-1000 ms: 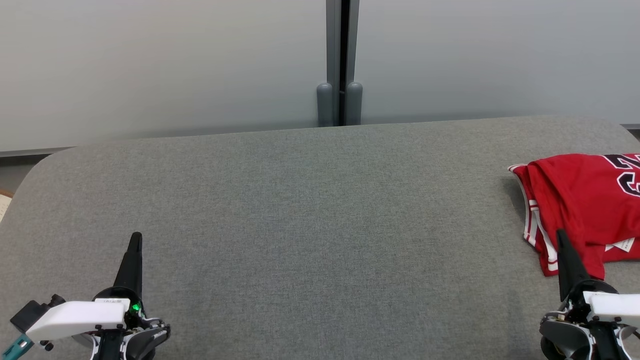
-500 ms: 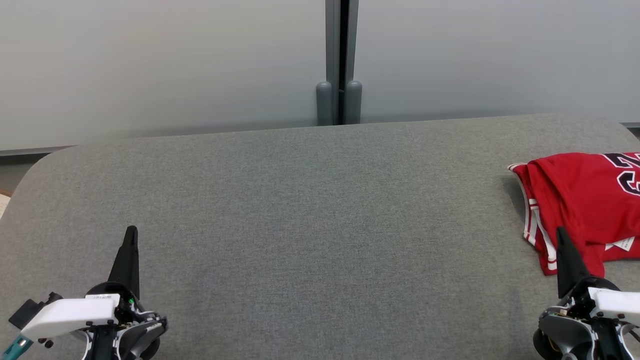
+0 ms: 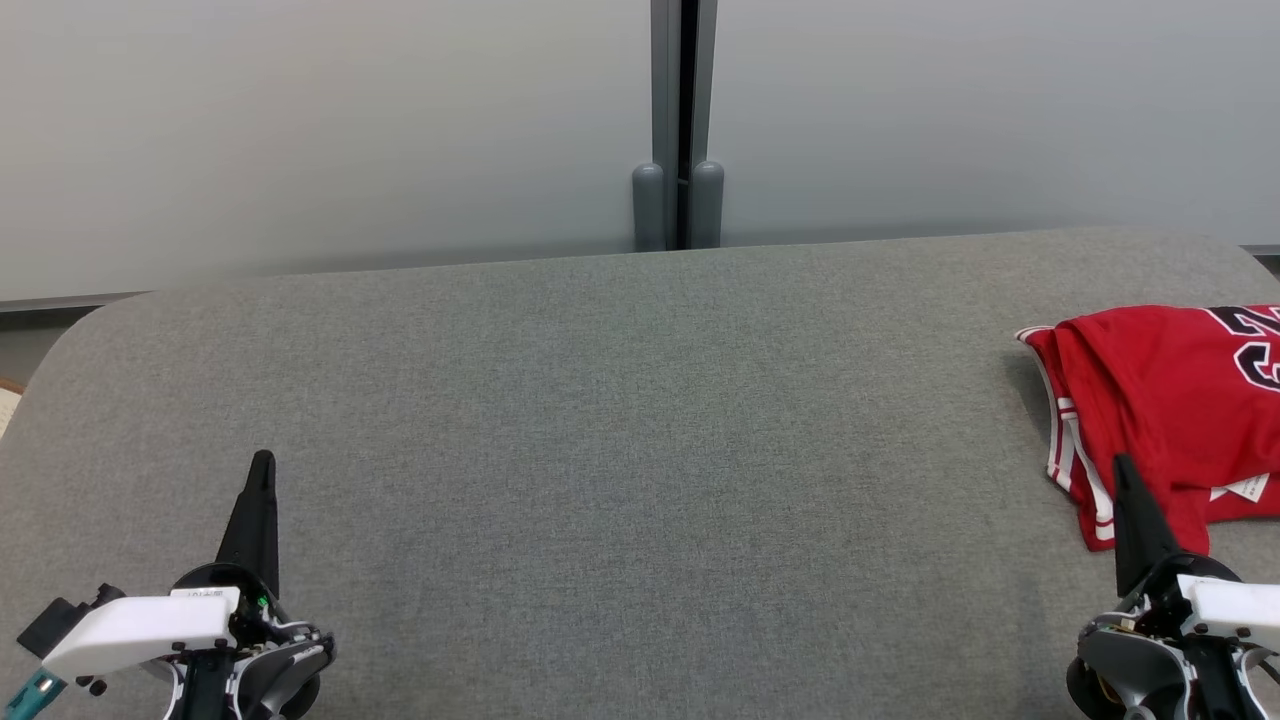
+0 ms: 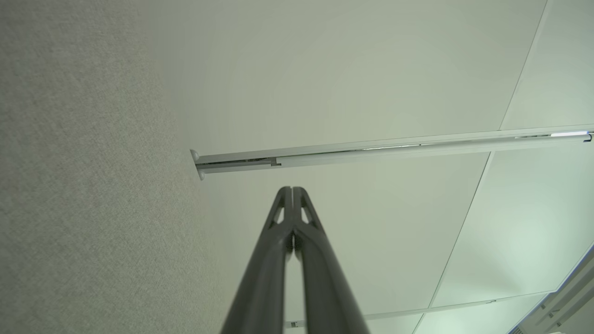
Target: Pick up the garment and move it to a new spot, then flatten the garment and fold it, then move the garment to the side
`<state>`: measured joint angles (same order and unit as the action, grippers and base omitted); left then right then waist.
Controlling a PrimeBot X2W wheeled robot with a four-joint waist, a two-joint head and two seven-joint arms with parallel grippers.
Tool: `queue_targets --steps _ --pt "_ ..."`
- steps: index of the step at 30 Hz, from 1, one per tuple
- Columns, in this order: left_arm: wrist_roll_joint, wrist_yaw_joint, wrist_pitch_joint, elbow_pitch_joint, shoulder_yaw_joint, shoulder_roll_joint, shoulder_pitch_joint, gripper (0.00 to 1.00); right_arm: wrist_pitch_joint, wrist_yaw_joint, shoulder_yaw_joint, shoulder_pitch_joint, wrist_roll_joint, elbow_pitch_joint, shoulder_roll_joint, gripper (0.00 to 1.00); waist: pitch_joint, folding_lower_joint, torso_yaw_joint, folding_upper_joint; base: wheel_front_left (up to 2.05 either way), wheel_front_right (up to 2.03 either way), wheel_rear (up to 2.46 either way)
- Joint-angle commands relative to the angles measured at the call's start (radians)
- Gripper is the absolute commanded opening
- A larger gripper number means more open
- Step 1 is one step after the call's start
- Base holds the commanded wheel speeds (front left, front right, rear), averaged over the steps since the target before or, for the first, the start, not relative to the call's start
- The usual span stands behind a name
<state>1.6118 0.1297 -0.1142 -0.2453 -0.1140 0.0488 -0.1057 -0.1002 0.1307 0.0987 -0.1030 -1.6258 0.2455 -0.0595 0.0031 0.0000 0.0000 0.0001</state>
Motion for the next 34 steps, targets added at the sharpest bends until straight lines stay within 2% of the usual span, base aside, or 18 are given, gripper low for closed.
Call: queue_targets --steps 1,34 --pt "0.001 0.005 -0.004 -0.001 -0.004 0.002 -0.008 0.0 -0.004 0.0 0.003 -0.01 0.002 0.001 -0.002 0.0 0.0 0.0 0.0 -0.0001 0.0 0.0 0.0" --pt "0.001 0.005 -0.004 -0.001 -0.005 0.002 -0.008 0.0 -0.009 0.0 0.008 -0.011 0.007 0.002 0.002 0.0 0.0 0.0 0.0 -0.0001 0.0 0.0 0.0"
